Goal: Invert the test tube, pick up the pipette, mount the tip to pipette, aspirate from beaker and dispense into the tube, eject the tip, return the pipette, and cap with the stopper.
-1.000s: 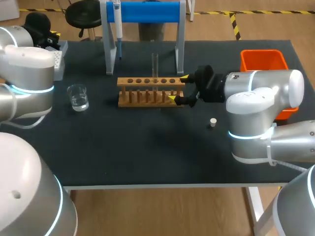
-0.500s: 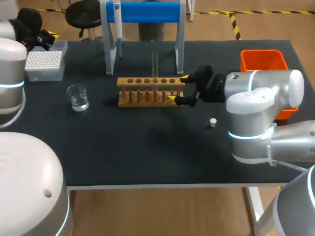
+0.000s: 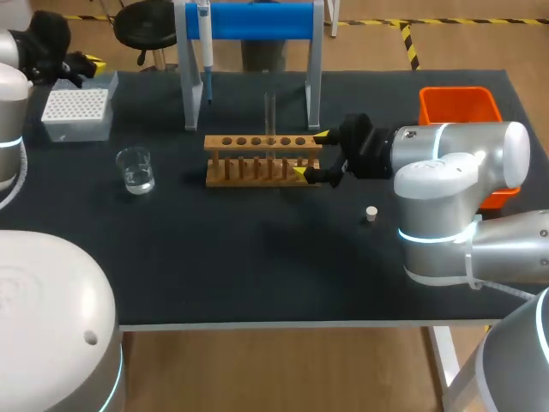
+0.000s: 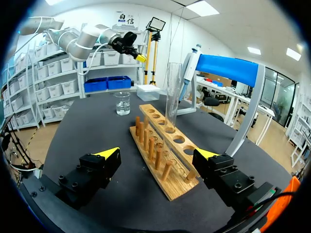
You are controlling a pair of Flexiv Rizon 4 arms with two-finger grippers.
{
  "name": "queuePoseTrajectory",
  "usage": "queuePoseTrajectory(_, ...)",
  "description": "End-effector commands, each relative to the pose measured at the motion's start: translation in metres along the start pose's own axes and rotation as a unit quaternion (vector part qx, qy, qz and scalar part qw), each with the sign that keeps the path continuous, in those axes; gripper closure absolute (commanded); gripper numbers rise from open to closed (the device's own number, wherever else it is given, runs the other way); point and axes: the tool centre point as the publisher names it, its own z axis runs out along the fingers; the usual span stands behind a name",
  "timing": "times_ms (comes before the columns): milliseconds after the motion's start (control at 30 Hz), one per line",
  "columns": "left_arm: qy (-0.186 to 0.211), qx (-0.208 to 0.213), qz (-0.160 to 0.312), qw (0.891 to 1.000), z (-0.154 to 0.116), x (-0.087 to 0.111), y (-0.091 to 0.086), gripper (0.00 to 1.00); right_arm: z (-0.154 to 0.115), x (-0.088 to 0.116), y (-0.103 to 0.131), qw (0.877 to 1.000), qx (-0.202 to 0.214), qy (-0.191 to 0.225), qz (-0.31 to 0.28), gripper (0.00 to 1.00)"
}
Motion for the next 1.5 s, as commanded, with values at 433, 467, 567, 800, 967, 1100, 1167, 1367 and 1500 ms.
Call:
queuePoseTrajectory(433, 0.131, -0.044, 0.043, 0.990, -0.007, 0.155, -0.065, 1.00, 0.000, 0.001, -0.001, 1.000, -0.001, -0.001, 0.000, 0.00)
queuePoseTrajectory(467, 0.135, -0.048, 0.047, 0.989, -0.004, 0.164, -0.068, 1.00, 0.000, 0.001, -0.001, 1.000, -0.001, -0.001, 0.000, 0.00)
queuePoseTrajectory(567, 0.162, -0.048, 0.057, 0.984, 0.007, 0.195, -0.079, 1.00, 0.000, 0.001, -0.001, 1.000, -0.001, -0.001, 0.000, 0.00)
queuePoseTrajectory(800, 0.198, -0.034, 0.074, 0.977, 0.011, 0.244, -0.099, 1.00, 0.000, 0.001, -0.001, 1.000, -0.001, -0.001, 0.000, 0.00)
queuePoseTrajectory(967, 0.203, -0.035, 0.074, 0.976, 0.016, 0.269, -0.103, 1.00, 0.000, 0.001, -0.001, 1.000, -0.001, -0.001, 0.000, 0.00)
queuePoseTrajectory(1100, 0.201, -0.028, 0.071, 0.977, 0.020, 0.282, -0.106, 1.00, 0.000, 0.001, -0.001, 1.000, -0.001, -0.001, 0.000, 0.00)
queuePoseTrajectory(1167, 0.190, -0.022, 0.061, 0.980, 0.021, 0.288, -0.108, 1.00, 0.000, 0.001, -0.001, 1.000, -0.001, -0.001, 0.000, 0.00)
queuePoseTrajectory(1367, 0.168, -0.017, 0.050, 0.984, 0.022, 0.300, -0.113, 1.00, 0.000, 0.001, -0.001, 1.000, -0.001, -0.001, 0.000, 0.00)
queuePoseTrajectory(1500, 0.168, -0.017, 0.052, 0.984, 0.022, 0.303, -0.115, 1.00, 0.000, 0.001, -0.001, 1.000, -0.001, -0.001, 0.000, 0.00)
